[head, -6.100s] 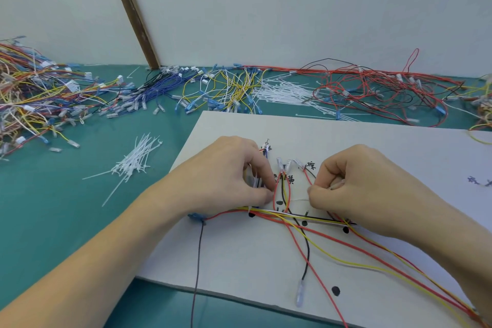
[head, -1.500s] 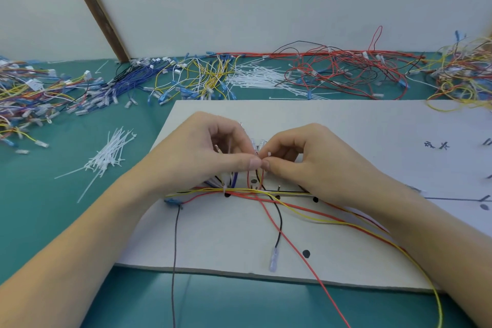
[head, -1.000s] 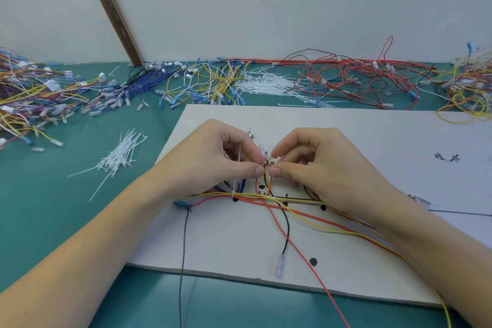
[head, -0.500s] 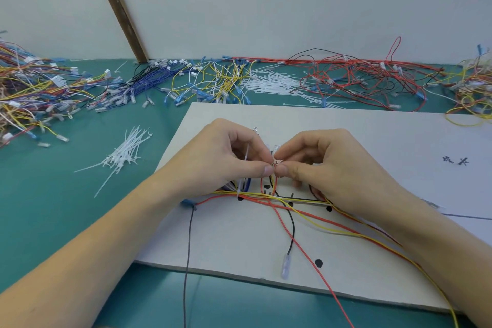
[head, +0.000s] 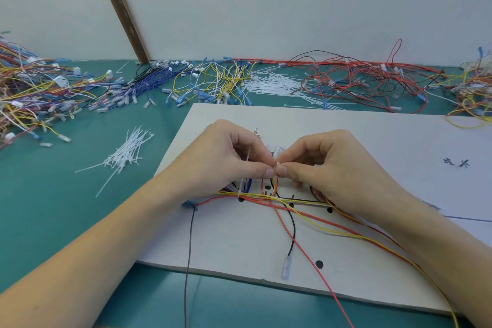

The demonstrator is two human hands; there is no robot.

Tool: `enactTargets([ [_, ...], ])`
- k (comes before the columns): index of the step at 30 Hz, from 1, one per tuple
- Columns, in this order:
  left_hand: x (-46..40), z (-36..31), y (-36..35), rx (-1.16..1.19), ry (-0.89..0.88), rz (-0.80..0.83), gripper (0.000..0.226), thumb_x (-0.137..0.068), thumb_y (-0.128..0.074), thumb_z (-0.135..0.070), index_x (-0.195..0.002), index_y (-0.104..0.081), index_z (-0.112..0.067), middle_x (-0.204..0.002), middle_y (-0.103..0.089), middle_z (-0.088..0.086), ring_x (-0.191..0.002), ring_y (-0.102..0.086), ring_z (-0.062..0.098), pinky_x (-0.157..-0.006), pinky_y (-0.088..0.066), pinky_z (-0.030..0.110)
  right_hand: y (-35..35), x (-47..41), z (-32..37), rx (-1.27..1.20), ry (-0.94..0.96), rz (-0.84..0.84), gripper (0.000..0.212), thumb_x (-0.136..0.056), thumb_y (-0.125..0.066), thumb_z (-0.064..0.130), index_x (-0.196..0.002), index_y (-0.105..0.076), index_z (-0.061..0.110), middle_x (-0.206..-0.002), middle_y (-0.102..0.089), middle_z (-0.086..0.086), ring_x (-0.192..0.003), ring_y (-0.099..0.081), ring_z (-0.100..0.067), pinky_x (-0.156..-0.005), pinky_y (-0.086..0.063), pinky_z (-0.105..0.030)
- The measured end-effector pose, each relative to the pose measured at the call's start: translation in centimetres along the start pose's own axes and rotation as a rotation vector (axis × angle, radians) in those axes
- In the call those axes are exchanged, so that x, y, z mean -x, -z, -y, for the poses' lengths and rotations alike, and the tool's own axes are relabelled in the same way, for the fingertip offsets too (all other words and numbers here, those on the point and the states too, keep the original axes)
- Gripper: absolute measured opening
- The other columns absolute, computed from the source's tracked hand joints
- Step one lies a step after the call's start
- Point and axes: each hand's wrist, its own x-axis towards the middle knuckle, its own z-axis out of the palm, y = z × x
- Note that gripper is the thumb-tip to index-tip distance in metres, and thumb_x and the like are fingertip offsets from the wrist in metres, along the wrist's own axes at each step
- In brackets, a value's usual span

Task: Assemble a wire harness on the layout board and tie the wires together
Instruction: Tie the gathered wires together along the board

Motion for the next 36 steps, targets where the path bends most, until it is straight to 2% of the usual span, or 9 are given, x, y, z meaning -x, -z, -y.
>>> enactTargets([
  [2, 0.03, -0.03, -0.07, -0.001, -0.003, 0.0, 0.008, -0.081, -0.087, -0.018, -0.081, -0.083, -0.025, -0.068, -0.074, -0.002, -0.053, -0.051, 0.001, -0.053, -0.04, 0.015, 0.05, -0.01, -0.01, 0.0, -0.006, 0.003, 0.005, -0.085, -0.084, 0.022, -0.083, -0.081, 0.027, -0.071, -0.077, 0.0, -0.058, -0.061, -0.008, -0.055, -0.049, -0.029],
  [8, 0.04, -0.06, -0.05, 0.001, -0.008, 0.001, 0.005, -0.082, -0.087, -0.019, -0.082, -0.083, -0.023, -0.069, -0.074, 0.0, -0.055, -0.053, 0.003, -0.053, -0.041, 0.017, 0.11, -0.06, -0.1, -0.027, -0.016, 0.019, 0.007, -0.086, -0.083, 0.018, -0.082, -0.081, 0.024, -0.068, -0.075, 0.002, -0.053, -0.06, -0.006, -0.049, -0.043, -0.016],
  [13, 0.06, -0.02, -0.05, 0.007, -0.022, -0.005, 0.005, -0.081, -0.087, -0.018, -0.082, -0.083, -0.021, -0.066, -0.072, -0.001, -0.053, -0.05, 0.002, -0.052, -0.038, 0.012, 0.03, -0.13, -0.07, -0.022, -0.01, 0.017, 0.007, -0.085, -0.083, 0.019, -0.081, -0.081, 0.024, -0.067, -0.075, 0.002, -0.053, -0.058, -0.005, -0.049, -0.043, -0.016],
  [19, 0.04, -0.03, -0.05, 0.004, -0.02, -0.001, 0.005, -0.082, -0.087, -0.02, -0.083, -0.083, -0.022, -0.07, -0.074, 0.003, -0.059, -0.054, 0.008, -0.054, -0.042, 0.018, 0.05, -0.11, -0.17, -0.013, -0.023, 0.017, 0.006, -0.085, -0.083, 0.022, -0.082, -0.08, 0.026, -0.07, -0.076, -0.001, -0.053, -0.058, -0.008, -0.049, -0.045, -0.026],
  [21, 0.06, 0.0, -0.06, 0.012, -0.02, 0.003, 0.005, -0.082, -0.087, -0.02, -0.084, -0.083, -0.022, -0.07, -0.075, 0.002, -0.059, -0.055, 0.008, -0.055, -0.042, 0.017, 0.05, -0.08, -0.19, -0.027, -0.03, 0.017, 0.006, -0.086, -0.082, 0.022, -0.083, -0.079, 0.026, -0.069, -0.075, -0.002, -0.051, -0.056, -0.007, -0.046, -0.042, -0.023],
  [27, 0.03, 0.12, -0.02, 0.01, -0.018, 0.001, 0.006, -0.081, -0.088, -0.02, -0.084, -0.083, -0.023, -0.067, -0.073, -0.001, -0.055, -0.052, 0.003, -0.053, -0.04, 0.015, 0.0, -0.08, -0.17, -0.004, -0.006, 0.023, 0.008, -0.086, -0.083, 0.019, -0.082, -0.08, 0.026, -0.071, -0.076, 0.002, -0.054, -0.06, -0.003, -0.049, -0.043, -0.013],
  [36, 0.01, 0.23, -0.17, 0.012, -0.021, 0.006, 0.006, -0.082, -0.087, -0.02, -0.084, -0.082, -0.024, -0.069, -0.075, -0.003, -0.057, -0.055, 0.004, -0.054, -0.043, 0.016, -0.03, -0.13, -0.23, -0.072, -0.028, 0.026, 0.006, -0.086, -0.083, 0.018, -0.082, -0.079, 0.022, -0.069, -0.075, -0.002, -0.048, -0.055, -0.003, -0.045, -0.041, -0.013],
])
